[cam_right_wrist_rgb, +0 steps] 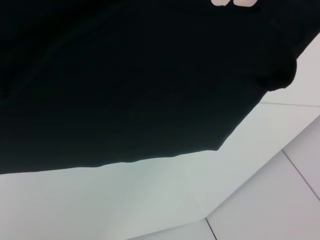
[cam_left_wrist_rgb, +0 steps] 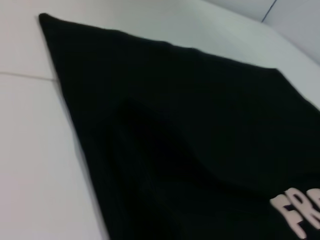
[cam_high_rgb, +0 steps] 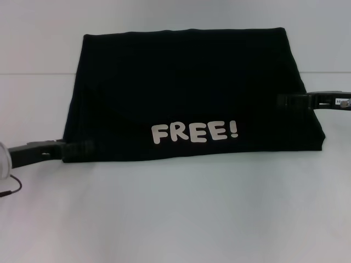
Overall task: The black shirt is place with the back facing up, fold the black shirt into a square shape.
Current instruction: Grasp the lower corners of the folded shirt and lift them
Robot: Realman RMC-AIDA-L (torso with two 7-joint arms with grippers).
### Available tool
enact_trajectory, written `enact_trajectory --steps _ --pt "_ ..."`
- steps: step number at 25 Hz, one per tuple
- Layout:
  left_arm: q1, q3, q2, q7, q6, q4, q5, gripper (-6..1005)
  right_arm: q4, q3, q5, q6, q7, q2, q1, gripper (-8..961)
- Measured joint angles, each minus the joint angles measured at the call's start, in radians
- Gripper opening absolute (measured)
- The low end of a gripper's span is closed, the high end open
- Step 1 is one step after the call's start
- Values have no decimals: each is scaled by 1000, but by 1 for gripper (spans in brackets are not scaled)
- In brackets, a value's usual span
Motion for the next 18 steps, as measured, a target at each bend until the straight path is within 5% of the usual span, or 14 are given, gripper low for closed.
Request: enact_trajectory --steps 18 --pt "0 44 -2 -8 13 -16 1 850 0 5 0 4 4 -7 -15 638"
